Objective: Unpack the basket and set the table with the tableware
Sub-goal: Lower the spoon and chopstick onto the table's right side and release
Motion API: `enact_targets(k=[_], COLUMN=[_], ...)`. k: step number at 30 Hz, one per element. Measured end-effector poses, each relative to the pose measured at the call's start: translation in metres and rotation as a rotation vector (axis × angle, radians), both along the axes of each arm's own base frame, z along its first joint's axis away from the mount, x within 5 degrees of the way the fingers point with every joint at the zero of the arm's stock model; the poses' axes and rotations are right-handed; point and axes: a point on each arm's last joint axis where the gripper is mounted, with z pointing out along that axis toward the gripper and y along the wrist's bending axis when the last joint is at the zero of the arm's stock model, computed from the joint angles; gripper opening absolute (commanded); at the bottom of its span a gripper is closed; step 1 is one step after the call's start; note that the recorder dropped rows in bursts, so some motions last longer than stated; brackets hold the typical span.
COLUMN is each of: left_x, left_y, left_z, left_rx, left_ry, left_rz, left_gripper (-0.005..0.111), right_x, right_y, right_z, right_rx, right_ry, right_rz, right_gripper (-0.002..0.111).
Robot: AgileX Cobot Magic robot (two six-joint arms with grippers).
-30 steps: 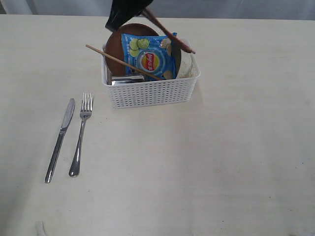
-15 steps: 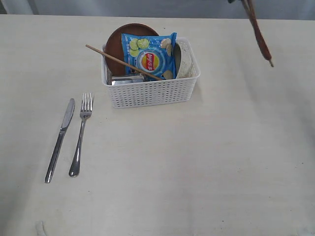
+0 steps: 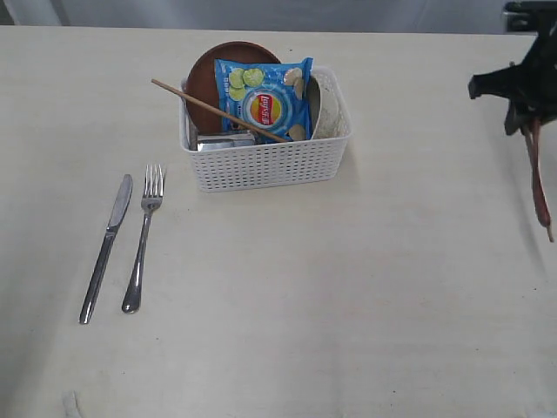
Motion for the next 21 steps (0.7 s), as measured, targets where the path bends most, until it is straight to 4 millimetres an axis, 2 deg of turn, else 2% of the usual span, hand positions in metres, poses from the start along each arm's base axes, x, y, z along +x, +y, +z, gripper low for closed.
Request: enact_targets(k=[5, 9, 11, 13, 16, 21], left_x=[0.0, 0.0, 0.0, 0.0, 0.0, 0.0], left_y=[0.0, 0.0, 0.0, 0.0, 0.0, 0.0], left_z=[0.0, 0.0, 0.0, 0.0, 0.0, 0.0], left_rx=[0.0, 0.0, 0.002, 0.002, 0.002, 0.003], left_ry=[0.0, 0.0, 0.0, 0.0, 0.0, -0.001], left_rz=[0.0, 0.0, -0.001, -0.001, -0.001, -0.002], left_gripper=[0.0, 0.0, 0.0, 0.0, 0.0, 0.0], right_x=[-0.007, -0.008, -0.006, -0.005, -0.005, -0.003], right_y=[-0.03, -0.036, -0.036, -0.036, -0.036, -0.038], right_z=[-0.033, -0.057, -0.065, -0.072, -0.073, -0.073], right_rx=[-0.017, -0.015, -0.013, -0.011, -0.011, -0.018], right_ry=[0.072, 0.1, 0.102, 0.108, 0.106, 0.1], right_rz=[-0.083, -0.109, -0.114, -0.116, -0.116, -0.112], right_gripper=[-0.001, 0.001, 0.009, 0.022, 0.038, 0.041])
